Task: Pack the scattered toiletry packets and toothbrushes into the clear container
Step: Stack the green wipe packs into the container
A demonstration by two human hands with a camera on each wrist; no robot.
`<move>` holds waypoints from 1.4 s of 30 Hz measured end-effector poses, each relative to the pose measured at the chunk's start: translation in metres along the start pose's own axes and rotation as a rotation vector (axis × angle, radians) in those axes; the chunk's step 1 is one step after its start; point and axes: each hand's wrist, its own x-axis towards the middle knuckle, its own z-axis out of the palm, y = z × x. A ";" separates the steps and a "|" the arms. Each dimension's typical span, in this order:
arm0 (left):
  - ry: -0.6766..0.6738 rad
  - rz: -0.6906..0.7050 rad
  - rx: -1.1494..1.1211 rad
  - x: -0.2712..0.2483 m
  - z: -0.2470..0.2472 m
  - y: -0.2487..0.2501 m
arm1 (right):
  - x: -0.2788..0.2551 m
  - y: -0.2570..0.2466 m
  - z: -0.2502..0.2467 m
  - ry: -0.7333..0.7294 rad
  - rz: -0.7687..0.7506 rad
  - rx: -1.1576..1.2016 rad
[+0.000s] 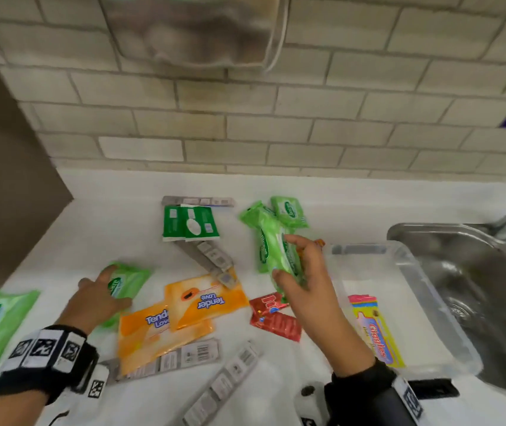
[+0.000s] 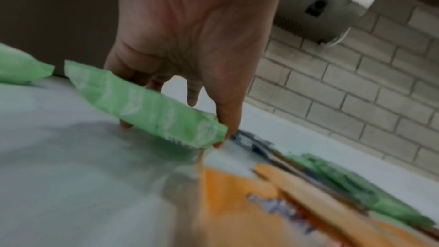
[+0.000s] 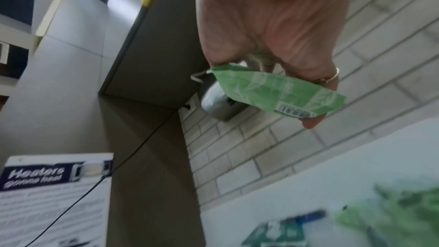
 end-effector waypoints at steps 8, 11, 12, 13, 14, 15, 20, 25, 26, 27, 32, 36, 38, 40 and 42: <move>0.254 0.274 -0.296 -0.065 -0.019 0.096 | -0.023 0.040 -0.129 0.279 0.117 -0.519; 0.201 0.377 -0.385 -0.096 -0.016 0.137 | -0.021 0.063 -0.128 0.040 0.384 -0.723; 0.183 0.406 -0.405 -0.106 -0.012 0.147 | -0.021 0.068 -0.124 -0.058 0.450 -0.745; 0.168 0.437 -0.427 -0.113 -0.007 0.156 | -0.021 0.071 -0.120 -0.154 0.507 -0.759; 0.150 0.471 -0.463 -0.120 -0.002 0.164 | -0.023 0.075 -0.115 -0.242 0.545 -0.776; 0.121 0.500 -0.512 -0.127 0.003 0.171 | -0.025 0.078 -0.112 -0.312 0.558 -0.794; -0.069 0.581 -0.694 -0.159 0.026 0.203 | -0.025 0.082 -0.129 -0.565 0.470 -0.923; -0.106 0.612 -0.653 -0.183 0.040 0.251 | -0.023 0.077 -0.155 -0.525 0.383 -0.871; -0.092 0.629 -0.624 -0.188 0.043 0.264 | -0.025 0.075 -0.162 -0.408 0.353 -0.794; -0.072 0.648 -0.594 -0.193 0.048 0.277 | -0.026 0.076 -0.170 -0.260 0.290 -0.741; -0.037 0.716 -0.383 -0.214 0.081 0.331 | -0.040 0.103 -0.200 -0.044 0.327 -0.901; -0.122 0.750 -0.138 -0.223 0.121 0.346 | -0.044 0.117 -0.203 -0.080 0.401 -0.631; -0.137 0.734 0.198 -0.221 0.141 0.345 | -0.043 0.122 -0.204 -0.083 0.406 -0.633; -0.072 0.714 0.572 -0.217 0.152 0.343 | -0.043 0.121 -0.203 -0.081 0.415 -0.653; -0.007 0.740 0.696 -0.213 0.156 0.340 | -0.043 0.119 -0.203 -0.073 0.418 -0.660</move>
